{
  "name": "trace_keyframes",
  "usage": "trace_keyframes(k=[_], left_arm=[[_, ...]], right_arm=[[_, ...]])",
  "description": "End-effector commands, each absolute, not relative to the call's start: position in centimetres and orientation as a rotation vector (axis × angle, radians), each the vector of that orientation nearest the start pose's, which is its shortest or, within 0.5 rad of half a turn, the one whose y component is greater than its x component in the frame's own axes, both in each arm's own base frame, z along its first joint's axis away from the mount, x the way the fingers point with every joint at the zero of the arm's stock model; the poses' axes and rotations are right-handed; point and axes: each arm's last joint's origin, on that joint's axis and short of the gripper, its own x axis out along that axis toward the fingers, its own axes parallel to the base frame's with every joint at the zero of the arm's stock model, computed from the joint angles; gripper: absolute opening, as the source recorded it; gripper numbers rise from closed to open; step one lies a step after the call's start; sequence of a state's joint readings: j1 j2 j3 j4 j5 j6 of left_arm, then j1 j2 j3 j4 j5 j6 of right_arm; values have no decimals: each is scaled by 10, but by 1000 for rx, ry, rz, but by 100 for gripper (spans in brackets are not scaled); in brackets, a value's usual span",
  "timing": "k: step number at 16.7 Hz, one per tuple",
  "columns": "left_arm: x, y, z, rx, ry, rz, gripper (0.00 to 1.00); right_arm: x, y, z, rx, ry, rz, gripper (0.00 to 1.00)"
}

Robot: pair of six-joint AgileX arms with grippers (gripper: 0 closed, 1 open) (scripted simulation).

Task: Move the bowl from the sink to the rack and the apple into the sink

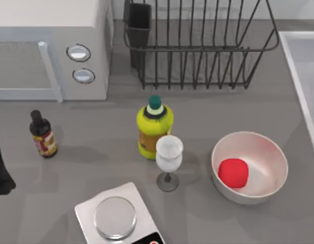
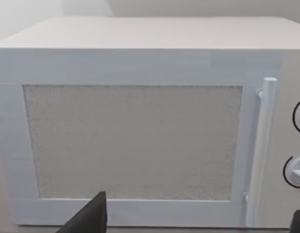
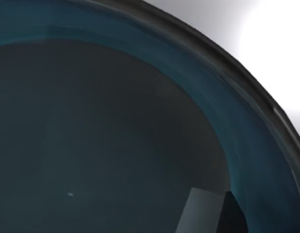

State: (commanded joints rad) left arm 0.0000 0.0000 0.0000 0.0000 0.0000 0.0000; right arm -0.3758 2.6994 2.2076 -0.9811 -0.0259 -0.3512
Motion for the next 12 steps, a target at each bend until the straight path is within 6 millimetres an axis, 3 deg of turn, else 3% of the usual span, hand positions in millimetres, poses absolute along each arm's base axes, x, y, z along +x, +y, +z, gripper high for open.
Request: trace_keyframes(k=[3,6,9,12], left_arm=[[106,-1,160,0,0,0,100],[106,-1,160,0,0,0,100],[106,-1,160,0,0,0,100],[106,-1,160,0,0,0,100]], right_arm=[[474,-193,73,8,1471,-7,0],[446,-211,124,8,1474,-4,0],[397,-225,194,5,1473,-3,0],[331,-225,264,1,1469,-7,0]])
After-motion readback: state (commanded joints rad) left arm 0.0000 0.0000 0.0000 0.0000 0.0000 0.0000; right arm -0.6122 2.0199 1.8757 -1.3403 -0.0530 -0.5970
